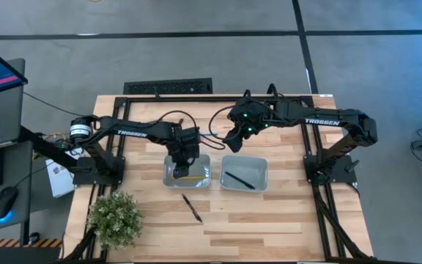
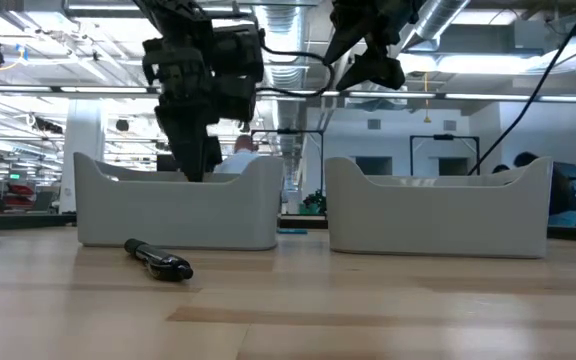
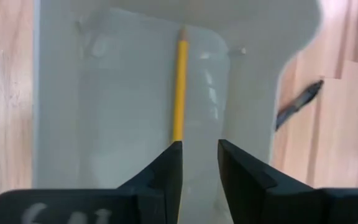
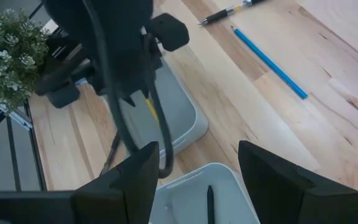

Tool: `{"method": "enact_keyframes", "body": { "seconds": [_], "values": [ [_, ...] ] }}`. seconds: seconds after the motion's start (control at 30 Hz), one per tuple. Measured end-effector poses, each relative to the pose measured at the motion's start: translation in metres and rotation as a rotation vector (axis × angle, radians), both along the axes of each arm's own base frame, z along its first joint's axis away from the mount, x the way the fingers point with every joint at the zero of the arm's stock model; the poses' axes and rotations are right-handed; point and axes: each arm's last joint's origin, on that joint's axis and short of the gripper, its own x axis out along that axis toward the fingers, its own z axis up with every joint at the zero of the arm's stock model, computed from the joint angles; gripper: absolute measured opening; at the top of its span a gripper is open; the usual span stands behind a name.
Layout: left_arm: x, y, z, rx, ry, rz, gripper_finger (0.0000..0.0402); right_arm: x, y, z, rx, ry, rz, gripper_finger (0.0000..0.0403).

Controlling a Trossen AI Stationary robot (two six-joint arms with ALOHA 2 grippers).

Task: Sort pens & pencils
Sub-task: Put the top black pen into the right gray bin

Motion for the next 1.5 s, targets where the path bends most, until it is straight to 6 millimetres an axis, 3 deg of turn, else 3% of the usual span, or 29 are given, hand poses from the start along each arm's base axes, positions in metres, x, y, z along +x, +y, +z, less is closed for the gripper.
{"method": "enact_keyframes", "body": {
  "seconds": [0.2, 0.33, 0.6, 0.8, 1.13, 1.5],
  "values": [
    [0.003, 0.013, 0.032, 0.043, -0.053, -0.001, 0.0093, 0.0, -0.001, 0.0, -0.025, -0.004, -0.01, 0.024],
    [-0.006, 0.024, 0.06, 0.098, -0.169, -0.007, 0.0093, 0.0, -0.003, 0.001, -0.079, -0.006, 0.007, 0.024],
    [-0.051, 0.059, 0.126, 0.256, -0.523, 0.134, 0.0093, 0.005, -0.014, 0.007, -0.173, -0.093, 0.047, 0.024],
    [-0.092, 0.069, 0.153, 0.398, -0.72, 0.259, 0.0093, 0.008, -0.026, 0.008, -0.193, -0.139, 0.016, 0.024],
    [-0.135, 0.067, 0.153, 0.605, -0.918, 0.454, 0.0093, 0.005, -0.047, 0.012, -0.301, -0.176, 0.032, 0.024],
    [-0.144, 0.079, 0.124, 0.789, -0.695, 0.737, 0.0093, 0.0, -0.067, 0.015, -0.321, -0.204, -0.031, 0.024]
  ]
}}
